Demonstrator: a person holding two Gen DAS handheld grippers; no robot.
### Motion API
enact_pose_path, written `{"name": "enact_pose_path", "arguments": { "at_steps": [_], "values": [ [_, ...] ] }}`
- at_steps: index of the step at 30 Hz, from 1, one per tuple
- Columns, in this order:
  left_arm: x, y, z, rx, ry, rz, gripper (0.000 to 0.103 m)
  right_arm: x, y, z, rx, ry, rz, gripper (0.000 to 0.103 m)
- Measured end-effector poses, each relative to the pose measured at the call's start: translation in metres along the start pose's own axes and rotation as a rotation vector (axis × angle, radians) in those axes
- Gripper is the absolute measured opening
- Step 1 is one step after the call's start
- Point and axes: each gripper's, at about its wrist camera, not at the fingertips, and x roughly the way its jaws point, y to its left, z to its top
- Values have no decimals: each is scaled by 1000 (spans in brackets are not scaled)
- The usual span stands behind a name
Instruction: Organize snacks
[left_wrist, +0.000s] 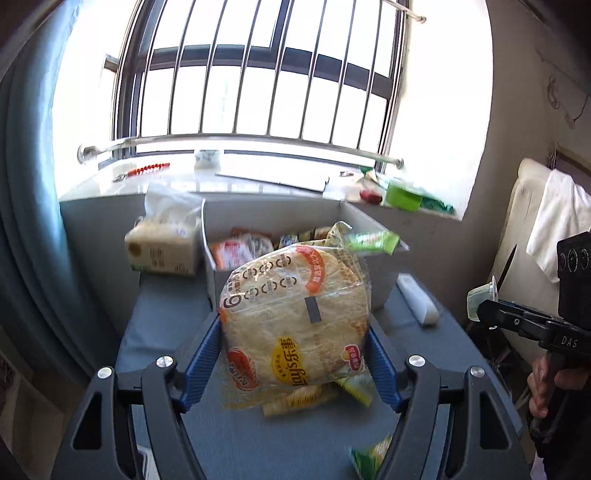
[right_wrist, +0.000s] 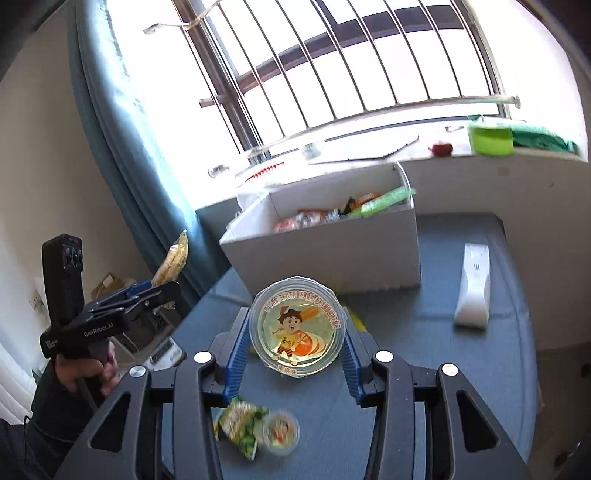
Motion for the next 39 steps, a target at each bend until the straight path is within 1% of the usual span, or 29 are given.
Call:
{"name": "enact_pose_path", "arguments": {
  "at_steps": [3, 5, 7, 9, 12, 14, 15, 16, 17, 19, 21, 24, 27, 30, 33, 35, 39],
  "values": [
    [19, 3, 44, -25, -39, -18, 77, 12, -2, 49, 1, -47, -8, 49],
    [36, 3, 70, -20, -50, -4, 77, 26, -7, 80, 16, -60, -19, 49],
    [55, 5, 92, -21, -38, 3, 77, 43, -16, 106, 40, -60, -34, 49],
    [71, 6, 108, -14, -26, 17, 77, 58, -23, 128, 61, -58, -54, 49],
    [92, 5, 121, 9, -8, 47, 78, 80, -27, 154, 58, -49, -73, 49],
    [107, 9, 127, -5, 40, 53, 87, 95, -31, 166, 62, -37, -93, 51],
    [111, 10, 127, -21, 63, 66, 100, 100, -34, 170, 69, -41, -105, 70],
    [113, 13, 125, -40, 74, 79, 103, 103, -36, 173, 75, -52, -123, 87],
    [113, 15, 122, -53, 80, 80, 103, 102, -37, 173, 81, -71, -134, 103],
    [110, 17, 116, -65, 82, 55, 103, 97, -40, 171, 99, -114, -136, 103],
    [107, 18, 112, -62, 87, 53, 103, 98, -41, 168, 111, -102, -123, 103],
    [101, 20, 108, -69, 89, 54, 103, 99, -38, 160, 92, -55, -146, 103],
    [87, 20, 103, -71, 70, 34, 103, 89, -33, 150, 82, -67, -140, 103],
    [66, 16, 94, -59, 50, 9, 103, 71, -32, 141, 105, -87, -100, 103],
    [40, 6, 81, -17, 28, 0, 103, 46, -24, 123, 94, -100, -66, 103],
    [23, -2, 68, 13, 25, -26, 103, 27, -17, 106, 69, -117, -59, 103],
    [-5, -19, 34, 69, 13, -40, 103, -6, -6, 64, 47, -114, -41, 103]
  ]
}}
